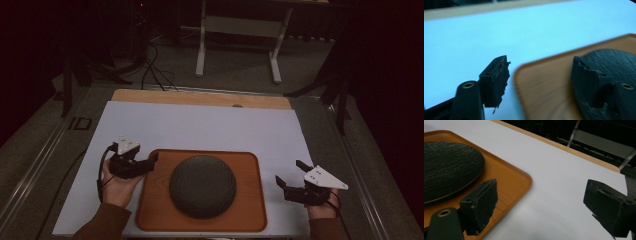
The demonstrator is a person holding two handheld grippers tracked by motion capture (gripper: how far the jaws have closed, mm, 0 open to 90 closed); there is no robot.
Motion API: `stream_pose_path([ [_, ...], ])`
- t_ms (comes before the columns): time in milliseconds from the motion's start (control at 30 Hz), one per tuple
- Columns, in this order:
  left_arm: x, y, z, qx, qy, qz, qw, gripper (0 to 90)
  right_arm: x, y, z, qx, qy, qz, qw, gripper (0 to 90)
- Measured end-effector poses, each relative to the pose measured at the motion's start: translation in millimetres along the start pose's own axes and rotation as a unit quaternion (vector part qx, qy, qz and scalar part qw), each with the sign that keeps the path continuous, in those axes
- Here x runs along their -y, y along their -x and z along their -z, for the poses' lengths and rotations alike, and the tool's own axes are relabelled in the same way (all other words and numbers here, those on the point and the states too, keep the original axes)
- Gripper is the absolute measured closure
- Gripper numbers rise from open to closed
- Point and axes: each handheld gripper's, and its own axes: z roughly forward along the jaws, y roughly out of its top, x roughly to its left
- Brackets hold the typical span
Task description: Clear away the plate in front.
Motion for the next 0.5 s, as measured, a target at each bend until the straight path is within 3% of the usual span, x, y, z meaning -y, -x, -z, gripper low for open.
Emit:
stream_pose_path([
  [167, 1.0, -22.0, 9.6, -0.025, 0.023, -0.003, 0.9994, 27.9, 0.0, 0.8, -1.8, -0.001, -0.001, 0.001, 1.0, 11.3],
  [233, 1.6, -30.7, 13.6, -0.024, 0.032, 0.001, 0.9992, 27.6, 0.3, 1.6, -1.7, -0.001, 0.0, -0.001, 1.0, 11.3],
  [500, 9.0, -53.4, 29.2, -0.049, 0.071, -0.004, 0.9963, 24.1, 1.7, 5.2, -1.3, 0.002, 0.003, -0.014, 0.9999, 10.3],
])
